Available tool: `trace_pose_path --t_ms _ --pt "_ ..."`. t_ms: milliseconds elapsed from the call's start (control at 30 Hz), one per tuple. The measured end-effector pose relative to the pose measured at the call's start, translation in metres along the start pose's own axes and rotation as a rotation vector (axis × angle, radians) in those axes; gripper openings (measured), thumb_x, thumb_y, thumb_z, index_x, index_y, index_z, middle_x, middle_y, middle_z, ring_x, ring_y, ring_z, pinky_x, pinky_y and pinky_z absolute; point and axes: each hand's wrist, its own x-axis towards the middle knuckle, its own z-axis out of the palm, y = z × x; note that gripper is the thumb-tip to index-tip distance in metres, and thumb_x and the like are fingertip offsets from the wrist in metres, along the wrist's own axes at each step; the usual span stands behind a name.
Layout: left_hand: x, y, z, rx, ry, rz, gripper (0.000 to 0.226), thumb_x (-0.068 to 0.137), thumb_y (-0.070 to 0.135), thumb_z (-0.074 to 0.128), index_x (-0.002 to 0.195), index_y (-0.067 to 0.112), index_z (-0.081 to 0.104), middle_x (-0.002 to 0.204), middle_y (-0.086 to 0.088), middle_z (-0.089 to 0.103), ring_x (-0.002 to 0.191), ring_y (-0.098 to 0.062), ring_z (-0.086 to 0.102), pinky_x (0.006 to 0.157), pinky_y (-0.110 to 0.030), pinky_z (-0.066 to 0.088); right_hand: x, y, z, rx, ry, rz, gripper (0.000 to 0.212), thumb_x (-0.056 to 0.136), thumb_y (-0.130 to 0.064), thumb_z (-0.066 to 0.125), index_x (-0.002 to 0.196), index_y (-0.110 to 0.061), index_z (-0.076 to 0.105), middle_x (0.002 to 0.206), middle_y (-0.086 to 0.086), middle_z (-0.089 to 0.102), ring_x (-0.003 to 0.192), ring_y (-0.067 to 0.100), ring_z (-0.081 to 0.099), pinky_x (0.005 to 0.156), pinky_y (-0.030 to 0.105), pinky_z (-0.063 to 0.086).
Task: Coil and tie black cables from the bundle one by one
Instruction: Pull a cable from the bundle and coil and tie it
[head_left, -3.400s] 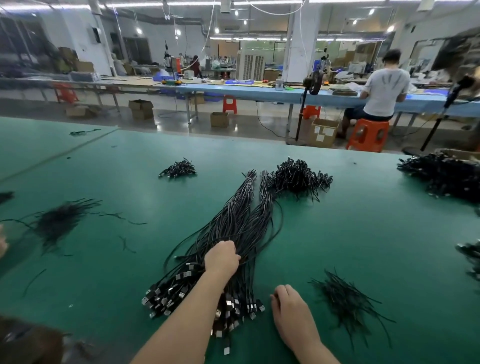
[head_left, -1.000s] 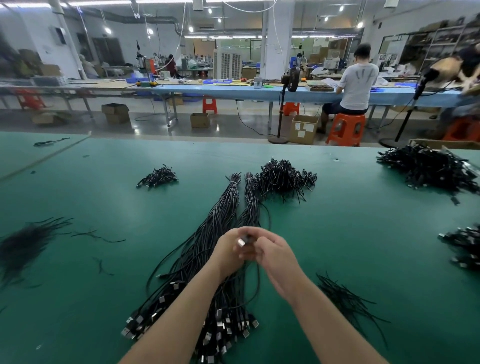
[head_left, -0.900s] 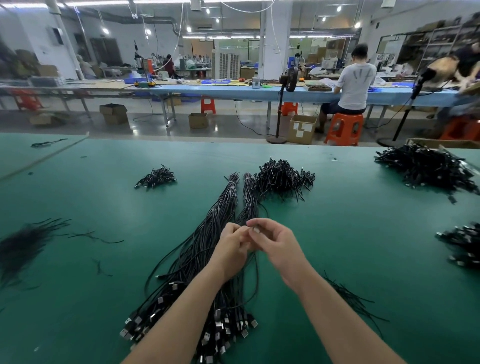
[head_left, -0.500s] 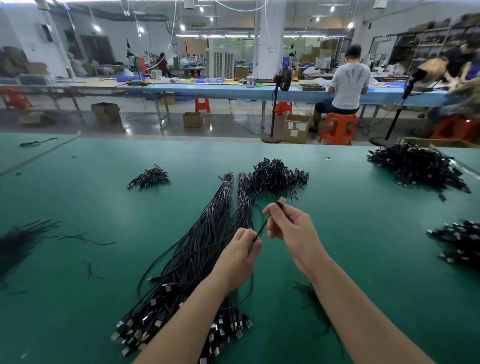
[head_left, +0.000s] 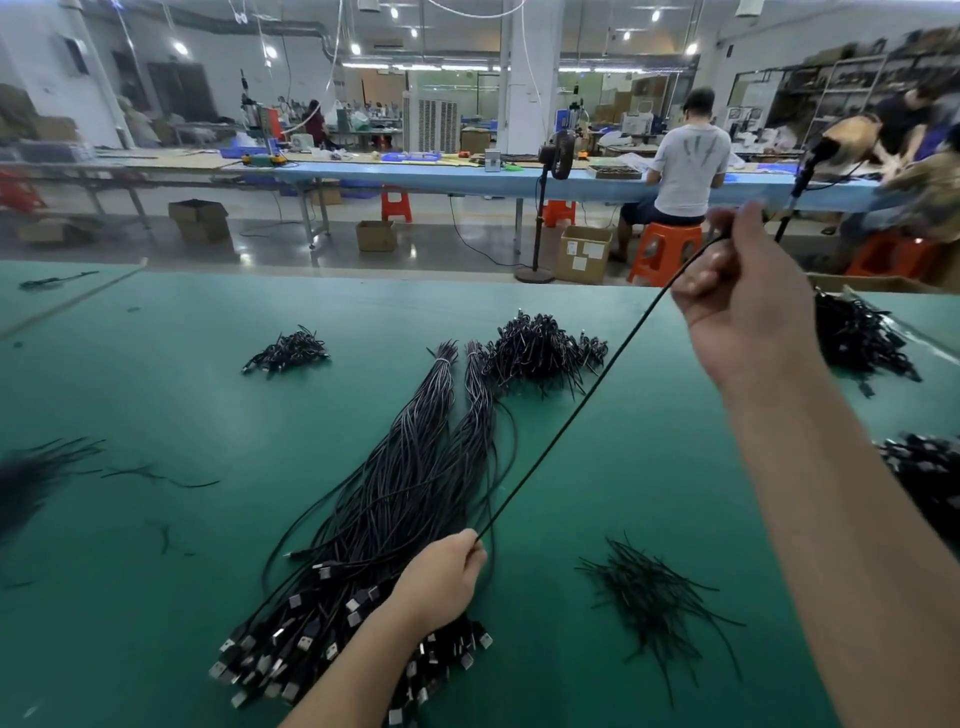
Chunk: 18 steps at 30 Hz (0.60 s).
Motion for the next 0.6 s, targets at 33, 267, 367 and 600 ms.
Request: trace_pose_path --t_ms 33,267,367,600 --pt "0.001 0.002 -0.001 0.047 0.004 -0.006 0.023 0.104 0.036 0.043 0.086 0.023 0.048 0.078 0.005 0.059 0.064 -0.013 0.049 0.061 -0.031 0.042 0.007 -0.008 0.0 0.012 0.061 -0.024 0.025 0.095 -0.032 0.063 0.082 -0.012 0.071 0.057 -0.007 0.051 0.049 0.005 0.04 0.051 0.019 0.036" --pt "-0.006 0.016 -0.018 0.069 -0.086 -0.083 0.033 0.102 0.02 0.05 0.135 0.025 0.048 0.129 0.0 0.061 0.109 -0.019 0.06 0.097 -0.041 0.052 0.042 -0.035 -0.009 -0.084 0.159 -0.041 0.021 0.096 -0.031 0.062 0.086 -0.014 0.067 0.056 -0.007 0.047 0.047 0.006 0.04 0.049 0.019 0.034" --pt "-0.008 0.031 -0.042 0.057 -0.307 -0.075 0.095 0.091 0.023 0.068 0.158 0.041 0.002 0.161 0.002 0.028 0.137 -0.028 0.043 0.114 -0.05 0.039 0.033 -0.017 -0.014 -0.502 -0.035 0.089 0.023 0.097 -0.031 0.061 0.085 -0.013 0.071 0.057 -0.006 0.051 0.047 0.007 0.043 0.044 0.02 0.038" --pt "-0.006 0.115 -0.093 -0.667 -0.087 0.156 0.058 0.096 0.04 0.063 0.147 0.02 0.045 0.135 0.004 0.063 0.119 -0.01 0.063 0.108 -0.034 0.047 -0.014 0.05 -0.012 -1.021 -0.364 0.204 0.024 0.095 -0.045 0.06 0.095 -0.03 0.078 0.062 -0.016 0.057 0.056 0.003 0.048 0.068 0.027 0.041"
